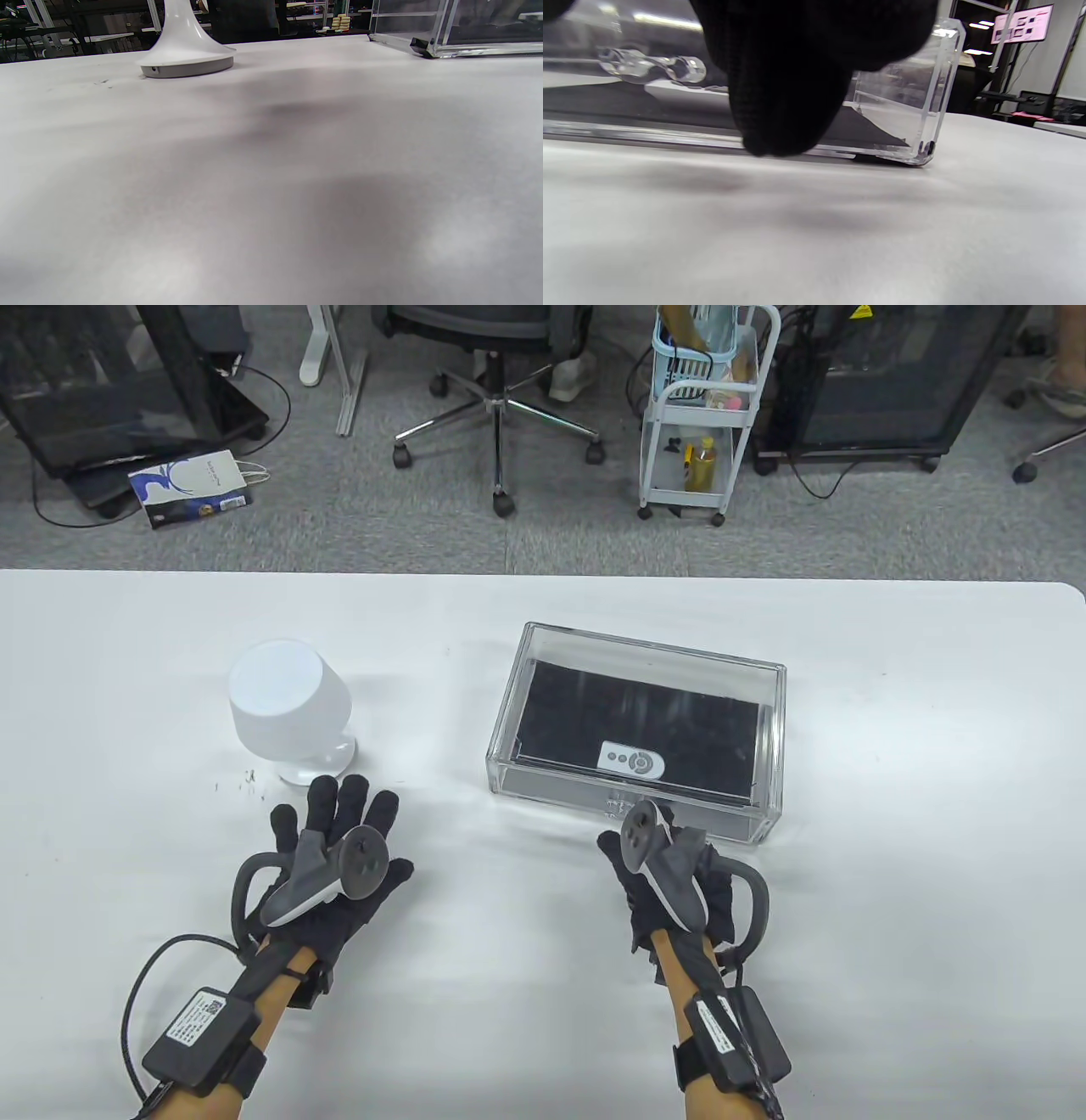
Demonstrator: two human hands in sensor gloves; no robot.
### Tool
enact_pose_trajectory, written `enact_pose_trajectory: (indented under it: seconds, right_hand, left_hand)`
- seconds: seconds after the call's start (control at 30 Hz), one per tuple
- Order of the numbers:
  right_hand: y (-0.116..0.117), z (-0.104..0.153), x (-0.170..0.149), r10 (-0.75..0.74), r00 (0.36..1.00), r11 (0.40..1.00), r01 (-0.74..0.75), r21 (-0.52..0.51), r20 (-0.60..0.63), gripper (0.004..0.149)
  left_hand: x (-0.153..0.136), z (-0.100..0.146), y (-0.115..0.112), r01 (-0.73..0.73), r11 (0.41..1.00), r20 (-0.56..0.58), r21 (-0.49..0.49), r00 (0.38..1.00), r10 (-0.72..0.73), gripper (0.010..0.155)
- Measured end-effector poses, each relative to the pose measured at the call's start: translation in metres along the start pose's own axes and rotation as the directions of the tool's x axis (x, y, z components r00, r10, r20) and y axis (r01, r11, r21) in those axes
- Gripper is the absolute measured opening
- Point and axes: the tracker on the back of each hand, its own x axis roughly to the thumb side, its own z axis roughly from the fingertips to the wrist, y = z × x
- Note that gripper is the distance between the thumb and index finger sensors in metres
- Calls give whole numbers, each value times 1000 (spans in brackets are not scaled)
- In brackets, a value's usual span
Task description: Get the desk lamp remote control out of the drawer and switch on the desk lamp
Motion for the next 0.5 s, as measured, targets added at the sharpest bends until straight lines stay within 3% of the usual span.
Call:
enact_pose_trajectory:
  seconds: [0.1, 0.27, 0.33, 0.5]
  right_hand:
    - [2, -13, 11, 23, 993, 1000, -22, 10, -114, 80]
    - [9, -29, 29, 29, 981, 988, 1, 155, -194, 81]
    - [11, -31, 31, 9, 983, 982, 26, 185, -186, 78]
    - [13, -27, 32, 24, 988, 990, -2, 143, -151, 75]
  left_hand:
    - [0, -1, -1, -3, 1000, 0, -7, 1000, 3, 76]
    - [2, -3, -3, -1, 1000, 2, -23, 1000, 1, 76]
    - [3, -4, -4, 0, 1000, 4, -27, 1000, 0, 76]
    - [5, -5, -6, 2, 999, 7, -36, 1000, -2, 76]
